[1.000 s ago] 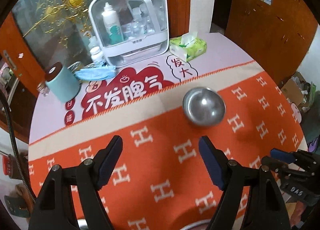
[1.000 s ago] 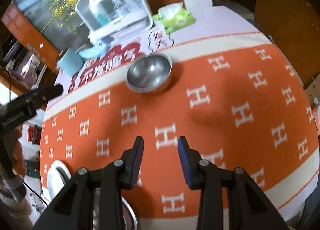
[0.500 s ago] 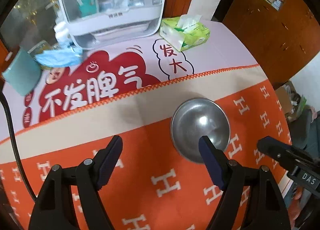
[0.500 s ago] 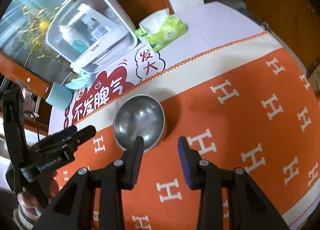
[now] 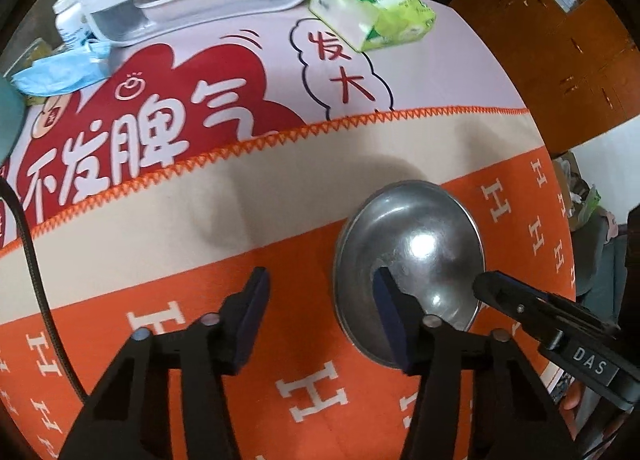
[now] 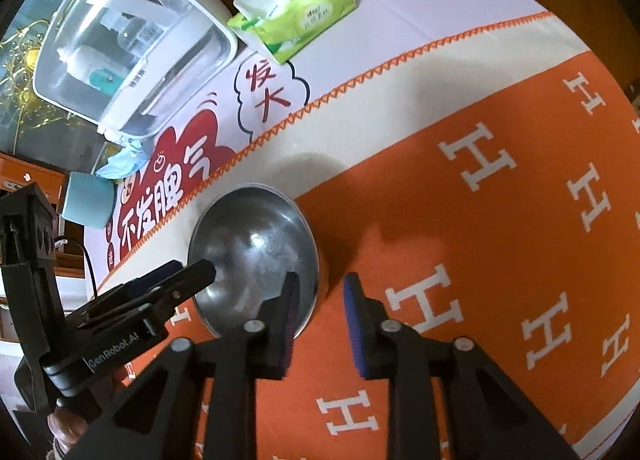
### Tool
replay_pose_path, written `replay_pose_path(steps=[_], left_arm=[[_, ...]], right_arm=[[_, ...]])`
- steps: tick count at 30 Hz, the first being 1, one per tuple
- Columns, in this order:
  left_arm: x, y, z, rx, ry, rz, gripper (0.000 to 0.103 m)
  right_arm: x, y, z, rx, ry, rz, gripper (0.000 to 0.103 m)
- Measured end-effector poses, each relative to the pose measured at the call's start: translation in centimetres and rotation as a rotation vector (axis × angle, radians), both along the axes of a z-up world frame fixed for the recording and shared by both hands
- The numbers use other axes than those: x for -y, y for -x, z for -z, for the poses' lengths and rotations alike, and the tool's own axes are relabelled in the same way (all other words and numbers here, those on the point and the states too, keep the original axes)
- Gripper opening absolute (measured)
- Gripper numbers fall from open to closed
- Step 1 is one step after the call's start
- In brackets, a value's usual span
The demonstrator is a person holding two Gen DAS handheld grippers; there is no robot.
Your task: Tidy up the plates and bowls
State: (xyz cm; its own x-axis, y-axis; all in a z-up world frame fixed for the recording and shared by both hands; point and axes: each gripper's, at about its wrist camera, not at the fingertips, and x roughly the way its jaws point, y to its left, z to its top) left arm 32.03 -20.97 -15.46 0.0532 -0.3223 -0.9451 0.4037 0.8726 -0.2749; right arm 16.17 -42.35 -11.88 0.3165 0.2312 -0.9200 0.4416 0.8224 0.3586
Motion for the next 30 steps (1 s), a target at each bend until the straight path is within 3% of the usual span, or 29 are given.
replay_pose_path(steps=[1,3,5,16,24,30], left_arm=[[0.2,0.0,0.1,-0.003,0.000,0.007,0.041],[0.6,0.2,0.3,-0.010,0.003,0.024,0.020],[0.9,0.4,0.5,-0.009,-0.003,0.038,0.008],[0.4,1.3,-0.4,0.000,-0.016,0.038,0.005],[-1.6,3.4,-3.7,0.019,-0.031,0.018,0.006],[-4.1,7.1,-6.8,0.049,-0.044,0.002,0.006]], right_arm=[[-0.1,-0.2,0.2,-0.008,0.008,-0.003,0.017],[-0.3,-0.4,0.5,-0.022,0.017,-0.009,0.013],[-0.3,-0.4,0.7,-0.024,0.003,-0.014,0.007],[-0.8,0.2,-0.4,-0.017,0.002,-0.025,0.006],[-2.4,1.9,-3.0,0.018,-0.008,-0.053,0.006],[-4.4,4.8,-5.5,0.055,-0.012,-0.096,0.006]])
